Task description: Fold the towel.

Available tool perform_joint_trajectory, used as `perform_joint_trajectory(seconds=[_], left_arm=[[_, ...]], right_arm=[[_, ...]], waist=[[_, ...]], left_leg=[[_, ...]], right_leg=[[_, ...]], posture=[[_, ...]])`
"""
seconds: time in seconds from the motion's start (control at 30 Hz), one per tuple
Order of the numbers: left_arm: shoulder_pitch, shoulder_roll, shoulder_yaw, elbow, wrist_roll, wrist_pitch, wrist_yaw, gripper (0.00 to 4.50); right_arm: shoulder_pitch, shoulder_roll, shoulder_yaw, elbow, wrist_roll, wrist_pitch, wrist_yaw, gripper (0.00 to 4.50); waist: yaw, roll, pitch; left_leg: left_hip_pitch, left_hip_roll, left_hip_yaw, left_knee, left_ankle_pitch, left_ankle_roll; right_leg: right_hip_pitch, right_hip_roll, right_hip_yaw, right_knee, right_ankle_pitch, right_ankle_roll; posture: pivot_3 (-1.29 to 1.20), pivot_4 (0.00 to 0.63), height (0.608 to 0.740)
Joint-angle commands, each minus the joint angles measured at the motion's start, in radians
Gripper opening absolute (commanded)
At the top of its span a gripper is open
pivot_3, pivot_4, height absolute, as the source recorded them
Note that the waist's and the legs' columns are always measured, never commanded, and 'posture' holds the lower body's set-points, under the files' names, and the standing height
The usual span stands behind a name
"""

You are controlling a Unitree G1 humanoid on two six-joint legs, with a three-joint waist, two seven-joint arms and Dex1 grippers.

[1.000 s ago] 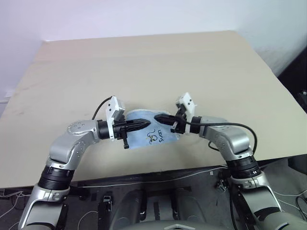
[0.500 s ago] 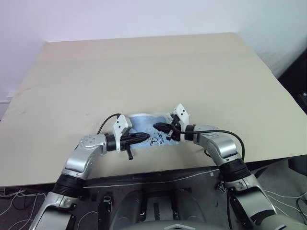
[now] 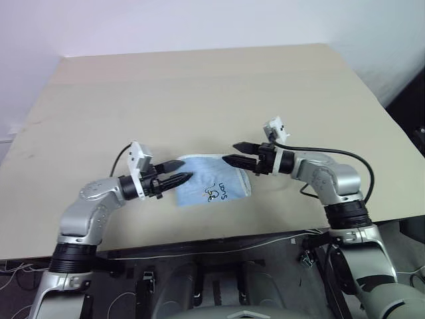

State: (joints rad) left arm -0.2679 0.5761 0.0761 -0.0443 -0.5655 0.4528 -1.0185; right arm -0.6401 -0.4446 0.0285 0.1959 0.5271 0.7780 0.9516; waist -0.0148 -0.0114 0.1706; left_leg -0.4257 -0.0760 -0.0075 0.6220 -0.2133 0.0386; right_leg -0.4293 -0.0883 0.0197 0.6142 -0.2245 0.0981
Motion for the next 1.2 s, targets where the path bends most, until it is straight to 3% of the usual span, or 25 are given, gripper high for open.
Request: perform_joint_trajectory(seconds=[0.03,0.1,0.43,0.6,0.93,1.2], left_arm=[[0.020,0.039,0.049,-0.044,-0.033,0.003,-0.032,4.05],[0.034,0.069,0.050,-0.064,-0.026,-0.006,-0.054,4.47],[0.073,0.118,0.002,-0.142,0.015,-0.006,-0.047,4.47],[0.082,0.115,-0.027,-0.140,0.060,-0.037,-0.036,4.47],[0.114,0.102,-0.041,-0.147,0.101,-0.068,-0.014,4.47],[0.133,0.091,-0.048,-0.148,0.130,-0.097,0.005,4.47]], right_arm=[[-0.052,-0.056,-0.034,0.022,0.034,0.049,0.059,4.50],[-0.057,-0.087,-0.028,0.032,0.034,0.062,0.093,4.50],[-0.107,-0.182,0.073,0.160,0.009,0.229,0.227,4.50],[-0.149,-0.168,0.143,0.239,-0.021,0.313,0.257,4.50],[-0.233,-0.063,0.114,0.382,0.023,0.452,0.281,4.50],[-0.272,0.023,0.158,0.479,-0.044,0.390,0.273,4.50]], waist=[[-0.001,0.000,0.000],[-0.001,0.000,0.000],[0.000,0.000,0.000],[-0.003,0.000,0.000],[-0.006,0.000,0.000],[-0.011,0.000,0.000]], left_leg=[[0.000,0.000,0.000,0.000,0.000,0.000],[0.000,0.000,0.000,0.000,0.000,0.000],[-0.001,0.000,0.000,-0.001,0.000,0.000],[-0.002,0.000,0.000,-0.001,0.000,0.000],[-0.002,0.000,0.000,-0.001,0.000,0.000],[-0.001,0.000,0.000,-0.001,0.000,0.000]], right_leg=[[0.000,0.000,0.000,0.000,0.000,0.000],[0.000,0.000,0.000,0.000,0.000,0.000],[-0.001,-0.001,0.000,-0.001,-0.002,-0.004],[-0.001,-0.001,0.001,-0.001,-0.002,-0.004],[-0.002,-0.001,0.001,-0.001,-0.001,-0.003],[-0.002,-0.001,0.001,0.000,-0.001,-0.001]], posture=[[0.00,0.150,0.740],[0.00,0.150,0.740],[0.00,0.150,0.740],[0.00,0.150,0.740],[0.00,0.150,0.740],[0.00,0.150,0.740]])
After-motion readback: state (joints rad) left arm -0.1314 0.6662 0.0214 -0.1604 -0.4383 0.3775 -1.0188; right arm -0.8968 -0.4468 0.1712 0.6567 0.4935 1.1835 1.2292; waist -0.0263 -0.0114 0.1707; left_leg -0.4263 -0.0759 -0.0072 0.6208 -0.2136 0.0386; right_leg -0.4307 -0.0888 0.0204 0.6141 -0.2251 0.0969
